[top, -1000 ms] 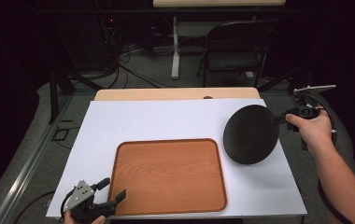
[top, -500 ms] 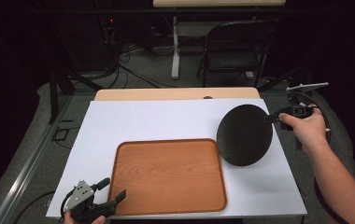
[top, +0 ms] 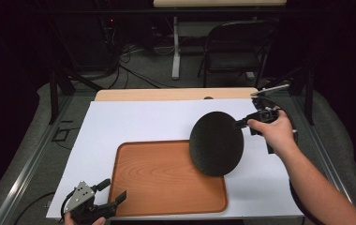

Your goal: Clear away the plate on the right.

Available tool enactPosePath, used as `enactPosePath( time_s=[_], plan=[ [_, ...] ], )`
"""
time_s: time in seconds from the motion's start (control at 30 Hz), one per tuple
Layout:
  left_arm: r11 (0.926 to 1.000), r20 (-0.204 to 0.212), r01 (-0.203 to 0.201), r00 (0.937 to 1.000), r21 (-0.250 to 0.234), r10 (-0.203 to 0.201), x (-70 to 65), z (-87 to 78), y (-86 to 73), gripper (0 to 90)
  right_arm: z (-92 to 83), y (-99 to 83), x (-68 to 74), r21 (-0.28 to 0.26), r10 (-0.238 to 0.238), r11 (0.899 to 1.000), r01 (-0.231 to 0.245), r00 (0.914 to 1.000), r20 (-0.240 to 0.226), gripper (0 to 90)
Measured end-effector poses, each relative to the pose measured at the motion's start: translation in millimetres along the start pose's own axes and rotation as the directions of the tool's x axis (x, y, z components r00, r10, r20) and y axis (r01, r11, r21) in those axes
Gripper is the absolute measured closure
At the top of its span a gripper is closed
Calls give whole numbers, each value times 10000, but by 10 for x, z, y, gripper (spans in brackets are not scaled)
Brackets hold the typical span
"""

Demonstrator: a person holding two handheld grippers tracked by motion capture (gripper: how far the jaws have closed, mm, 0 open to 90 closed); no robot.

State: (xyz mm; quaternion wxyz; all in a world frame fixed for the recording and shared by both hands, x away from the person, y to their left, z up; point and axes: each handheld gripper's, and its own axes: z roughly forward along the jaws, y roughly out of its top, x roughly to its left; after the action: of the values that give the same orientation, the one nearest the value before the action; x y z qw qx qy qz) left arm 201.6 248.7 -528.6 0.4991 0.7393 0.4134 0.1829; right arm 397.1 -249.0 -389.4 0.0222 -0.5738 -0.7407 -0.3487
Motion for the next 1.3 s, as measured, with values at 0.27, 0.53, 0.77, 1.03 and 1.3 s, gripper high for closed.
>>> enactPosePath(
  time_s=[0.27,0.53,0.77,1.03,1.3],
  plan=[
    [10000,54,-87,9999,-9,87,-15,-6,1,230,383,-43,496,450,-746,9958,801,9908,-1126,852],
    [10000,37,-98,9999,-16,99,-12,-16,3,230,677,-134,865,759,-1323,9858,1497,9714,-1974,853],
    [9999,49,-98,9999,-26,98,-9,-18,4,230,789,-174,967,728,-1334,9857,1517,9683,-2112,849],
    [9999,40,-119,9999,-12,119,-13,-18,4,230,849,-220,963,805,-1246,9862,1450,9683,-2167,846],
    [9999,62,-119,9999,-9,119,-14,-15,3,230,894,-260,911,826,-1105,9880,1306,9707,-2132,845]
  ],
)
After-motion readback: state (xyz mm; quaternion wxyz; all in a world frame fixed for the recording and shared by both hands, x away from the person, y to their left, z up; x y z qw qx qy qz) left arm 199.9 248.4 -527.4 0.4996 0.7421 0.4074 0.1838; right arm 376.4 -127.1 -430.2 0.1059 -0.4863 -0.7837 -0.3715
